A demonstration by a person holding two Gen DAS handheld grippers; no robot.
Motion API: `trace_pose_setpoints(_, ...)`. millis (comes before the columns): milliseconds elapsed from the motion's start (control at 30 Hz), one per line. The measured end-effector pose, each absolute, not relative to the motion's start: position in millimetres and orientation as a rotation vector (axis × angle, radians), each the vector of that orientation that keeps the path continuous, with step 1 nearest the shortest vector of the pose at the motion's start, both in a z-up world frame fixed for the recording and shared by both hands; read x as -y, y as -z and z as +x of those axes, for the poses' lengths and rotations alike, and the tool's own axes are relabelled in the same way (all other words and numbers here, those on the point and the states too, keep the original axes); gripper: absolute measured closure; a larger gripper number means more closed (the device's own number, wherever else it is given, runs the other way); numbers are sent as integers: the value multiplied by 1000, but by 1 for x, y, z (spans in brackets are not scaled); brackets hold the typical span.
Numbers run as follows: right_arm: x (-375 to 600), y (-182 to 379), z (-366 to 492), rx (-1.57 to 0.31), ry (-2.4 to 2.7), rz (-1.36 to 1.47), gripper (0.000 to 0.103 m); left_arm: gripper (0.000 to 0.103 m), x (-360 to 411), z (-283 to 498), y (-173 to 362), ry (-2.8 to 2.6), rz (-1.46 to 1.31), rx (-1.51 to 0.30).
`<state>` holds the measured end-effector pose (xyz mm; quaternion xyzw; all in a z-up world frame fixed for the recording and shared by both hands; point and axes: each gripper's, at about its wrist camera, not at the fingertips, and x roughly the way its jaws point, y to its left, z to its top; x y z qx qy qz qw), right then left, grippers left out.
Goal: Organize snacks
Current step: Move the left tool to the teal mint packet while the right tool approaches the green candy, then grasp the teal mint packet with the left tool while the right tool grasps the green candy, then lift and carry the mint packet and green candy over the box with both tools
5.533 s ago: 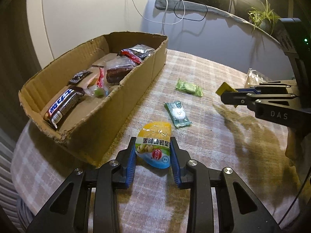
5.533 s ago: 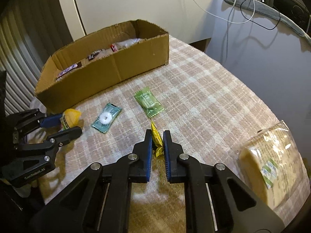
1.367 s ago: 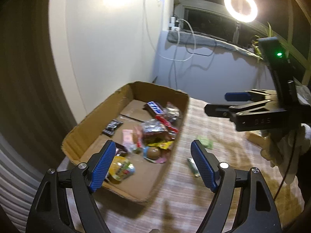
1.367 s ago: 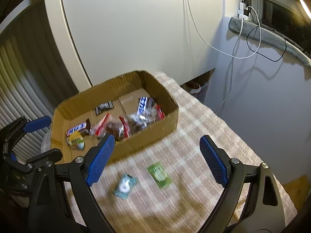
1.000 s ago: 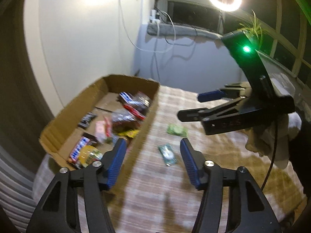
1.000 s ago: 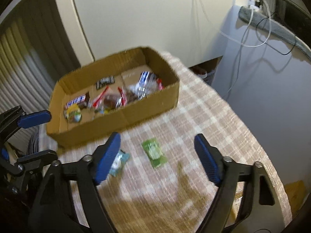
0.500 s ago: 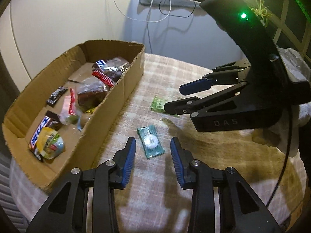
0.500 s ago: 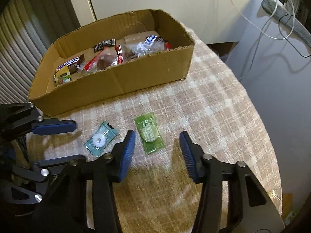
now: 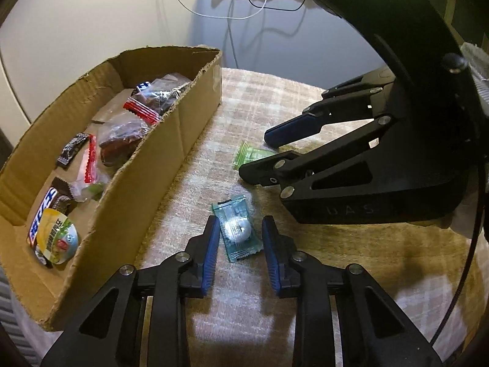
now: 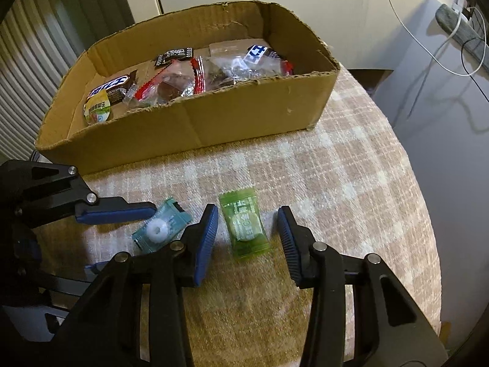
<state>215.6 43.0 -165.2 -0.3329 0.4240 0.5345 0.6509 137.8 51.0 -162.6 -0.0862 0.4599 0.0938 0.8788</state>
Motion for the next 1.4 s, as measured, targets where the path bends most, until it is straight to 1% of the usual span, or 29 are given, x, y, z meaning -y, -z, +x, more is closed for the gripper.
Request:
trace_pose_setpoints(233,-49,167,212,-958,-1218,-772,61,77,-49,143,167,-194,-145,-955)
trace_pose_setpoints(400,-51,169,209,-956,-1212,-791,65,80,-47,138,167,-194,-121,-945)
trace_pose_setpoints(433,-50,169,209,-952,-1206,-797,68,82,-44,135,166,-194,-119,-942)
trace_pose_setpoints(500,-47,168,209,-946,-1193,-804,80,82,-44,133,165,-195,-120,-937)
trace_pose_setpoints(633,-45,168,212,-951,-1186,-788,81,85,-44,132,164,-197,-118,-928)
trace_pose_setpoints(1000,-26,162,213,-961,-1164,-731,81,85,-44,120,153,-194,-137,-902)
trace_pose_setpoints(1400,2,126,201,-932,-1132,-667,81,86,-39,95,118,-163,-148,-830)
